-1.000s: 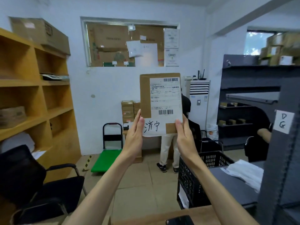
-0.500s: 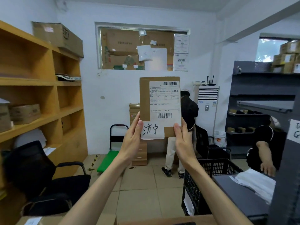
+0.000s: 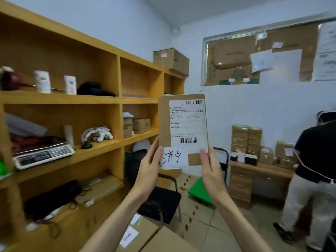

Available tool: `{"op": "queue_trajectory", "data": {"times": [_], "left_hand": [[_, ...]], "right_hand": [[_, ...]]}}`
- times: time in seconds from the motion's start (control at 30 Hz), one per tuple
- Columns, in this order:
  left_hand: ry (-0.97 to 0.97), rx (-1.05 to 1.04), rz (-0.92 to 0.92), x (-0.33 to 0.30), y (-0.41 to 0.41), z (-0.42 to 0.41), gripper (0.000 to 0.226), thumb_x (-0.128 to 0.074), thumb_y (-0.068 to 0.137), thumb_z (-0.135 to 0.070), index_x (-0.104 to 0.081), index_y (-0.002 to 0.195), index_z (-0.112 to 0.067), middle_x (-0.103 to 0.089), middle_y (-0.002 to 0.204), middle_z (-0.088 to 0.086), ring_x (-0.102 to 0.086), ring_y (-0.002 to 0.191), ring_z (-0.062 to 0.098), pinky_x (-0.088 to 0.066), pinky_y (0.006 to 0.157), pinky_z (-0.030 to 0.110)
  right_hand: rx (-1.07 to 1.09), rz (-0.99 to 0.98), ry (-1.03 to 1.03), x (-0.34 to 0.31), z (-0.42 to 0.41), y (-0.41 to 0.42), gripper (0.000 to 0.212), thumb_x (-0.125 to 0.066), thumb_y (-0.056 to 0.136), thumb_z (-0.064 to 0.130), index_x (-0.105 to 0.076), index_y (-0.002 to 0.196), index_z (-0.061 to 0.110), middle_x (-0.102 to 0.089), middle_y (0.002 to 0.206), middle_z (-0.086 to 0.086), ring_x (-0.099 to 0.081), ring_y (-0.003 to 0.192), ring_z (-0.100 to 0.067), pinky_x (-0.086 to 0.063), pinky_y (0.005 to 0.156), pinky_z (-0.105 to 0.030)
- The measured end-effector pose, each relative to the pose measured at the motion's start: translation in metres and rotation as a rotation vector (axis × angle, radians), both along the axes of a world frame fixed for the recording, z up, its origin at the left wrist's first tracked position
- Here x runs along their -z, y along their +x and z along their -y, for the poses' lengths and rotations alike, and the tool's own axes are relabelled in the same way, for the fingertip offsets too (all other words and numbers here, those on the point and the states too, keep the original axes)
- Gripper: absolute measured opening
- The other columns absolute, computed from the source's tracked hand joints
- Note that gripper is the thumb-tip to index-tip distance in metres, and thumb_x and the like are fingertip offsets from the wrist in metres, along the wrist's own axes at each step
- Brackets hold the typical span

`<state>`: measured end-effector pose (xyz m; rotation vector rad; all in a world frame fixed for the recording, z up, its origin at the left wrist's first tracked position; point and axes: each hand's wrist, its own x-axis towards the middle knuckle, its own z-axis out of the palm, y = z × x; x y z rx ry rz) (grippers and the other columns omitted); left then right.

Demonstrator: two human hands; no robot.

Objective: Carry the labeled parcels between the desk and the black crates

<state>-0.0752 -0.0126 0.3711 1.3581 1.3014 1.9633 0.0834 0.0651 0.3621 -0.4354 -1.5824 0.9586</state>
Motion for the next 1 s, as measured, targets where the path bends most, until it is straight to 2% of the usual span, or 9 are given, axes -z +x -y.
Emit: {"op": "queue_trajectory", "data": {"times": [0.1, 0.27, 0.33, 0.4, 0.5, 0.73, 0.87, 0.93, 1.0], "left_hand": [[-0.01, -0.193, 0.025, 0.007, -0.036, 0.046, 0.033, -0.049, 0.104, -0.037, -0.038, 0.133, -0.05, -0.063, 0.12, -0.028, -0.063, 0.098, -0.019, -0.052, 0.079, 0.01], [-0.032, -0.496, 0.021, 0.017, -0.08, 0.144, 0.048, -0.051, 0.099, -0.045, -0.04, 0.146, -0.044, -0.062, 0.136, -0.017, -0.061, 0.119, -0.005, -0.053, 0.099, 0.024], [-0.043, -0.606, 0.017, 0.019, -0.091, 0.186, 0.043, -0.049, 0.103, -0.037, -0.041, 0.146, -0.04, -0.064, 0.128, -0.021, -0.063, 0.11, -0.012, -0.053, 0.088, 0.015], [-0.066, -0.732, 0.007, 0.022, -0.1, 0.231, 0.045, -0.046, 0.105, -0.035, -0.041, 0.15, -0.034, -0.062, 0.133, -0.016, -0.061, 0.11, -0.015, -0.05, 0.081, 0.007], [-0.06, -0.907, -0.034, 0.021, -0.107, 0.305, 0.052, -0.045, 0.104, -0.04, -0.039, 0.154, -0.029, -0.058, 0.145, -0.01, -0.056, 0.123, -0.008, -0.047, 0.093, 0.008], [0.037, -1.235, -0.096, 0.001, -0.079, 0.489, 0.047, -0.043, 0.106, -0.035, -0.044, 0.151, -0.025, -0.066, 0.129, -0.018, -0.063, 0.115, -0.005, -0.052, 0.092, 0.014], [0.072, -1.428, -0.17, -0.01, -0.054, 0.593, 0.035, -0.041, 0.107, -0.033, -0.046, 0.141, -0.04, -0.064, 0.119, -0.038, -0.057, 0.114, -0.016, -0.047, 0.096, 0.009], [0.058, -1.523, -0.21, -0.01, -0.04, 0.645, 0.041, -0.042, 0.106, -0.035, -0.043, 0.148, -0.035, -0.063, 0.125, -0.035, -0.059, 0.113, -0.015, -0.047, 0.096, 0.009], [0.063, -1.616, -0.213, -0.007, -0.023, 0.697, 0.045, -0.044, 0.105, -0.037, -0.042, 0.149, -0.033, -0.062, 0.134, -0.026, -0.059, 0.116, -0.012, -0.048, 0.097, 0.01]], "right_hand": [[-0.177, 0.03, 0.018, 0.01, 0.018, -0.056, 0.048, -0.038, 0.105, 0.041, -0.033, 0.152, 0.037, -0.053, 0.141, 0.022, -0.046, 0.132, 0.004, -0.041, 0.107, -0.021], [-0.492, 0.018, 0.004, 0.023, 0.077, -0.138, 0.043, -0.038, 0.106, 0.035, -0.033, 0.147, 0.045, -0.053, 0.138, 0.025, -0.047, 0.128, 0.008, -0.045, 0.1, -0.015], [-0.614, 0.029, -0.016, 0.028, 0.108, -0.166, 0.046, -0.038, 0.106, 0.034, -0.032, 0.151, 0.038, -0.053, 0.14, 0.022, -0.048, 0.128, 0.008, -0.046, 0.1, -0.016], [-0.743, 0.037, -0.025, 0.027, 0.145, -0.191, 0.045, -0.038, 0.107, 0.035, -0.031, 0.152, 0.039, -0.052, 0.139, 0.026, -0.047, 0.123, 0.015, -0.047, 0.095, -0.012], [-0.895, 0.045, -0.004, 0.025, 0.208, -0.222, 0.044, -0.038, 0.107, 0.036, -0.032, 0.15, 0.041, -0.052, 0.14, 0.025, -0.046, 0.126, 0.013, -0.044, 0.104, -0.017], [-1.181, -0.001, 0.008, 0.003, 0.395, -0.258, 0.041, -0.041, 0.106, 0.034, -0.034, 0.147, 0.038, -0.052, 0.129, 0.035, -0.046, 0.117, 0.024, -0.041, 0.095, -0.005], [-1.356, -0.03, 0.02, -0.008, 0.508, -0.261, 0.052, -0.042, 0.104, 0.04, -0.032, 0.154, 0.034, -0.048, 0.148, 0.018, -0.042, 0.133, 0.009, -0.04, 0.111, -0.023], [-1.458, -0.032, 0.025, -0.01, 0.563, -0.263, 0.051, -0.042, 0.105, 0.038, -0.032, 0.154, 0.033, -0.048, 0.148, 0.016, -0.044, 0.13, 0.012, -0.044, 0.105, -0.017], [-1.547, -0.017, 0.038, -0.008, 0.62, -0.259, 0.052, -0.043, 0.104, 0.047, -0.034, 0.153, 0.034, -0.048, 0.148, 0.015, -0.045, 0.134, 0.004, -0.044, 0.109, -0.028]]}}
